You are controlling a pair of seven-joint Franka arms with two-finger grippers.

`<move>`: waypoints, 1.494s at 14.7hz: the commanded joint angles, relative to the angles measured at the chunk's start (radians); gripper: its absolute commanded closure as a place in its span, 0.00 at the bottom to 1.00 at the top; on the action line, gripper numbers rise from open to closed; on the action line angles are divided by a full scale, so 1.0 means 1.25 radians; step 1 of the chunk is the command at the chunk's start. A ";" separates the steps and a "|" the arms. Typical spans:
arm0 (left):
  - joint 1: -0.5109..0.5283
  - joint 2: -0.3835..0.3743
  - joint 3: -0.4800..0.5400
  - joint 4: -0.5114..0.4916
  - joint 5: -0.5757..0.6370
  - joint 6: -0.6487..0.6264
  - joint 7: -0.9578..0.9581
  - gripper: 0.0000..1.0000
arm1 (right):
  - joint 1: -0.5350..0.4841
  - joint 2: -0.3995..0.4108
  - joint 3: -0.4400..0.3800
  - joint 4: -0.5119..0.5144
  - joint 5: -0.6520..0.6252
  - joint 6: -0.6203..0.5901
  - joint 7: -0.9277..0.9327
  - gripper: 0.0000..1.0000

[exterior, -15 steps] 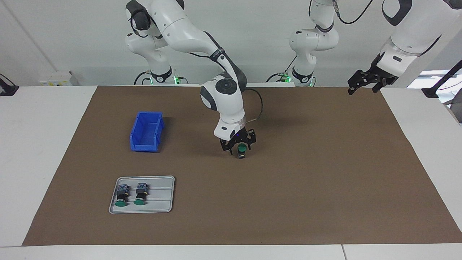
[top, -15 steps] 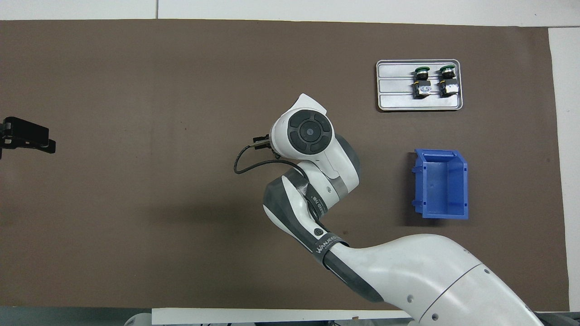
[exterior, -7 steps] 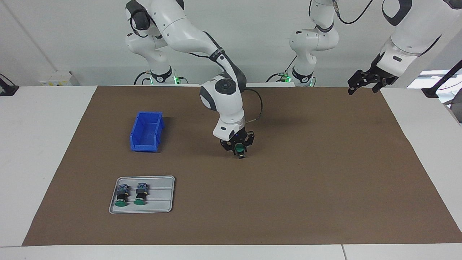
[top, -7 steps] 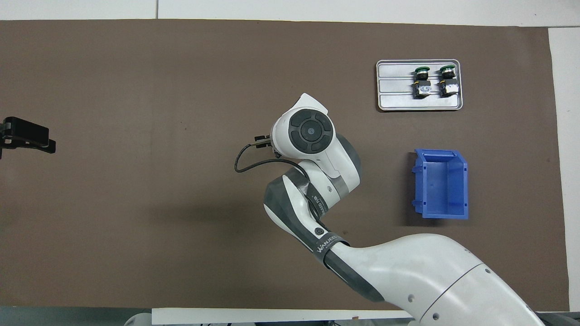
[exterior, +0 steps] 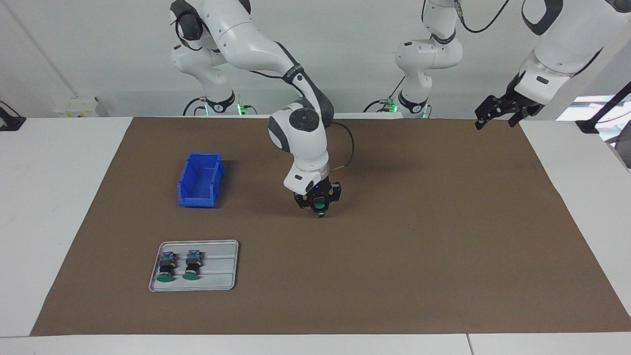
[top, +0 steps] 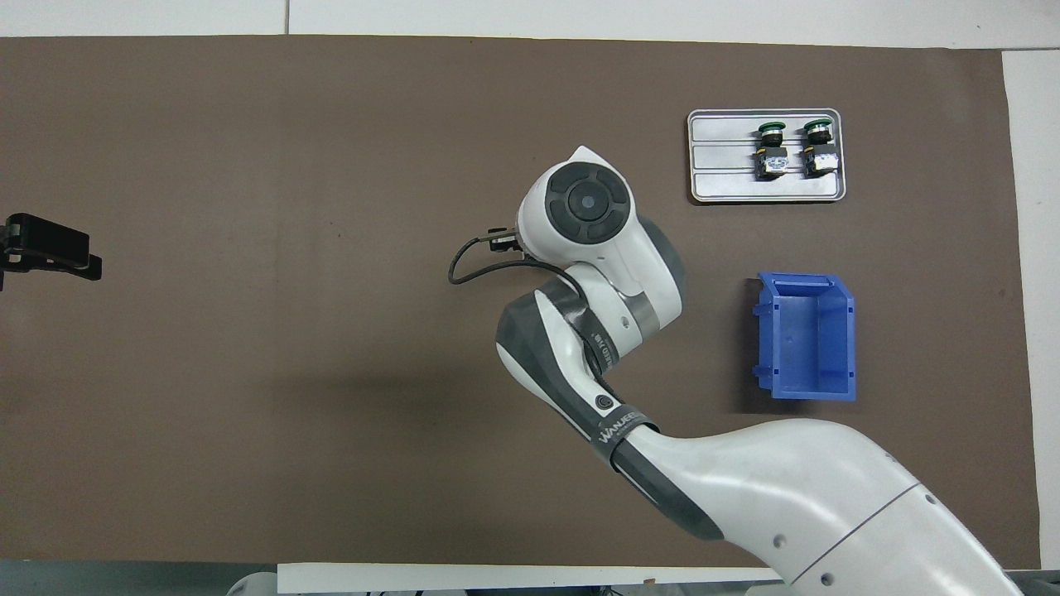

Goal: Place and press button with both arms
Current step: 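Carry the button over the blue bin with the right gripper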

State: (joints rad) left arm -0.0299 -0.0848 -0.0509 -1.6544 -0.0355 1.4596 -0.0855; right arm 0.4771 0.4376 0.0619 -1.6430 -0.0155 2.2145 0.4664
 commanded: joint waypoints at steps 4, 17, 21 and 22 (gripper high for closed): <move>0.010 -0.016 -0.002 -0.019 -0.010 0.006 0.006 0.00 | -0.114 -0.162 -0.036 0.006 0.033 -0.265 -0.001 0.96; 0.010 -0.017 -0.002 -0.019 -0.010 0.006 0.006 0.00 | -0.313 -0.449 -0.099 -0.309 -0.076 -0.368 0.105 0.96; 0.010 -0.016 -0.002 -0.019 -0.010 0.006 0.006 0.00 | -0.312 -0.496 -0.095 -0.423 -0.076 -0.297 0.150 0.95; 0.010 -0.016 -0.002 -0.019 -0.010 0.006 0.006 0.00 | -0.309 -0.496 -0.095 -0.433 -0.076 -0.292 0.151 0.95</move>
State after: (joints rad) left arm -0.0299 -0.0848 -0.0509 -1.6544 -0.0355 1.4596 -0.0855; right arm 0.0899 -0.1429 -0.0655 -2.1092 -0.0876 1.8017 0.6224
